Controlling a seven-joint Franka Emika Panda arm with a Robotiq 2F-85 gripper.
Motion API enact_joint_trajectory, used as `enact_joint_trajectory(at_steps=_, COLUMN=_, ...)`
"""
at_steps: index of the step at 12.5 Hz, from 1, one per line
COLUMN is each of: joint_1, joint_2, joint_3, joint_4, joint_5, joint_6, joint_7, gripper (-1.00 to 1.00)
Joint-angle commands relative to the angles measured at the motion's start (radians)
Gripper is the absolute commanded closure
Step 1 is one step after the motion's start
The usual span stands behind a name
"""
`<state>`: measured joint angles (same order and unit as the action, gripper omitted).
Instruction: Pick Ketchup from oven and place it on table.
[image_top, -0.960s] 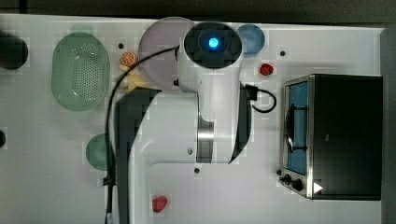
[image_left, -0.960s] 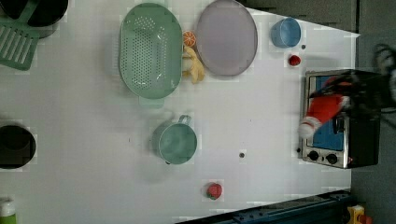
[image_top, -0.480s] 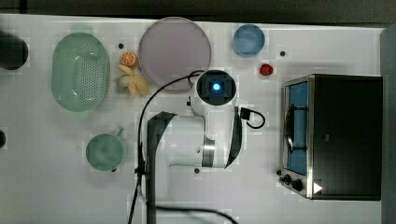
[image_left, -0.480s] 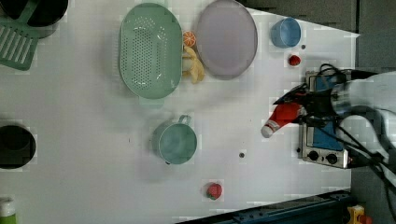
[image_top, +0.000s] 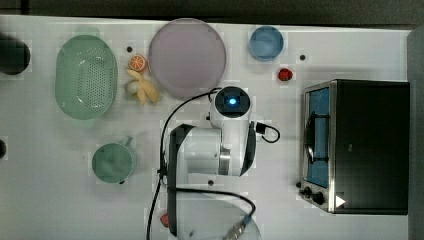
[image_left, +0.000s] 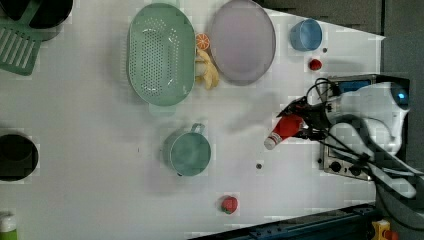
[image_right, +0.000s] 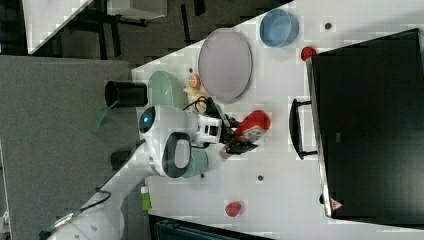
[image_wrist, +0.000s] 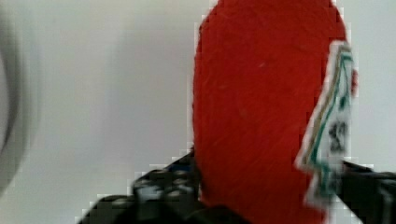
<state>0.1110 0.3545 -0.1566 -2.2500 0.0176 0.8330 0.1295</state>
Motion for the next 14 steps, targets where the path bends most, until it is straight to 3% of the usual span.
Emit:
enact_joint_trajectory(at_steps=1, joint_1=-0.004, joint_2=-0.009, joint_3=0.009, joint_4=0.03, joint_5=0.018, joint_6=0.049, joint_7=0.041, gripper=-1.0)
enact_joint_trajectory(at_steps=6, joint_1=-0.004, joint_2=-0.208, joint_3=0.008, joint_4=0.128, joint_5=0.018, joint_6=-0.145, joint_7=0.058, gripper=-1.0)
enact_joint_trajectory(at_steps=10, joint_1=-0.002, joint_2=-0.335, joint_3=0.016, joint_4=0.341, joint_5=0.014, joint_6=-0.402, joint_7=0.058, gripper=-1.0)
enact_joint_trajectory(at_steps=14, joint_1=0.001, joint_2=-0.351, joint_3=0.024, joint_4=0.551, joint_5=0.012, joint_6=-0.644, joint_7=0.058, gripper=-1.0)
